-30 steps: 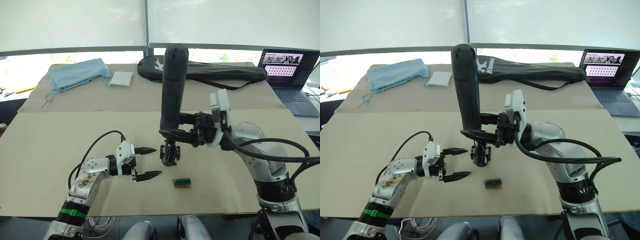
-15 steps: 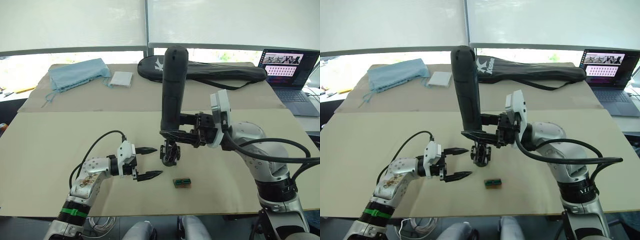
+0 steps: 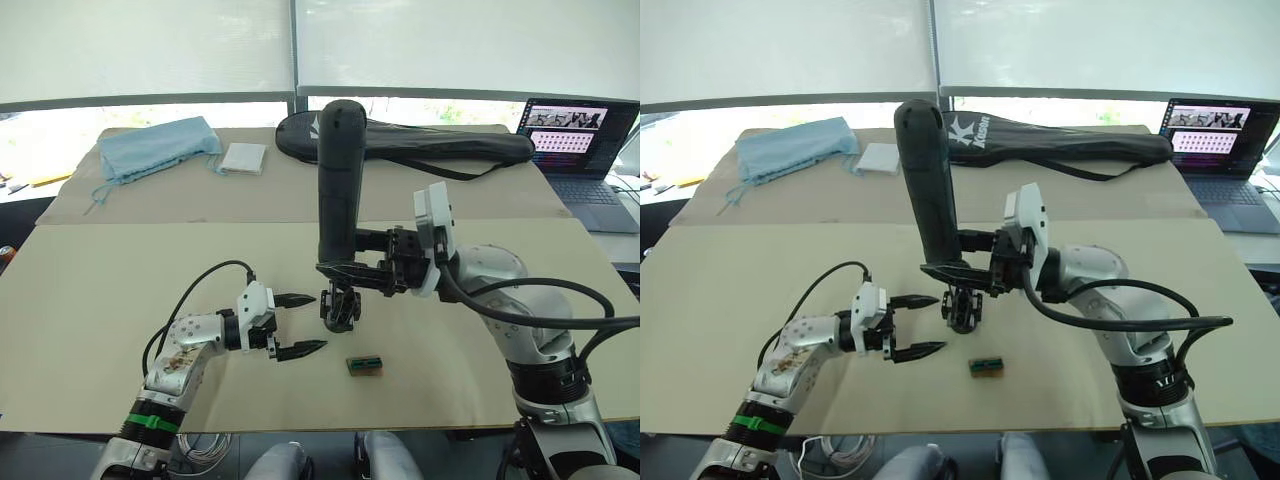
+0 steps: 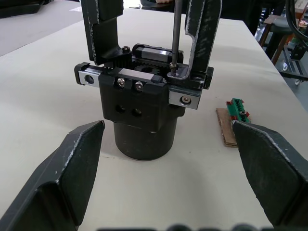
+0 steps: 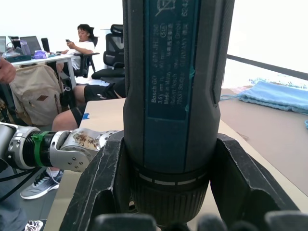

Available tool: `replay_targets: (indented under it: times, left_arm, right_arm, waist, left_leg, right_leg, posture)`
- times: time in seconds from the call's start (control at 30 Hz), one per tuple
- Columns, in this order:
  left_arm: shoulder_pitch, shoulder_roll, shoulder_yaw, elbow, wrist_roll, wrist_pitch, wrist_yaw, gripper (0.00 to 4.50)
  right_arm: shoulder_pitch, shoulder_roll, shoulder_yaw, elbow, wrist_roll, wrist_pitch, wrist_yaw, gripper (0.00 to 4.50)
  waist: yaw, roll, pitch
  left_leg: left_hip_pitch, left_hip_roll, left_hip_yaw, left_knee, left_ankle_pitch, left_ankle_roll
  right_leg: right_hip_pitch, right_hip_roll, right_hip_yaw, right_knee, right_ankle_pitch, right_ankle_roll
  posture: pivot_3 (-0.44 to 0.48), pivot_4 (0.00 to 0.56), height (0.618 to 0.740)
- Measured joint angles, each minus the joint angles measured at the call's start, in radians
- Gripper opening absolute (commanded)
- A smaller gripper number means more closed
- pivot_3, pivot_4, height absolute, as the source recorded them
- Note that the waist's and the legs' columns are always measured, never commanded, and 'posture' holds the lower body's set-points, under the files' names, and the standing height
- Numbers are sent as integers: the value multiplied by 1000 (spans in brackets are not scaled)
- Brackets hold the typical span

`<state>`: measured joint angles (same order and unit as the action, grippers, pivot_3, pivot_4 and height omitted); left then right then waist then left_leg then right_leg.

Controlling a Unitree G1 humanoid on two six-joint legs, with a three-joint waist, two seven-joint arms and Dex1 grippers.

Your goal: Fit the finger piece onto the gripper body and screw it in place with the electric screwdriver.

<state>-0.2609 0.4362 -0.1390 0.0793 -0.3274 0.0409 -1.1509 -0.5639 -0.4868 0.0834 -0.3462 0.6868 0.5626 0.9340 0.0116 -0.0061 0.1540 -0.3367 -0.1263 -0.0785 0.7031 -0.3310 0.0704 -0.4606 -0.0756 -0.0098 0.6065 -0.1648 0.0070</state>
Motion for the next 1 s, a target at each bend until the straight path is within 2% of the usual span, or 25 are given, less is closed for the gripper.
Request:
replay_targets:
  times: [0.33, 1.0]
  left_arm:
    - [-26, -37, -41, 80, 67, -22, 43, 4500]
    - [-175, -133, -76, 310, 147, -136, 40, 4500]
  right_arm:
    - [-1, 0, 2, -5, -7, 0, -2, 1901]
    - [-3, -1, 11, -6, -19, 0, -1, 1901]
  waist:
    - [0, 0, 0]
    - [7, 0, -1]
  left_leg:
    - [0, 0, 0, 0, 0, 0]
    - [0, 0, 0, 2, 0, 0]
  right_leg:
    - [0, 0, 0, 0, 0, 0]
    - [2, -1, 0, 1, 0, 0]
  posture:
    - [0, 150, 740]
    - [0, 150, 740]
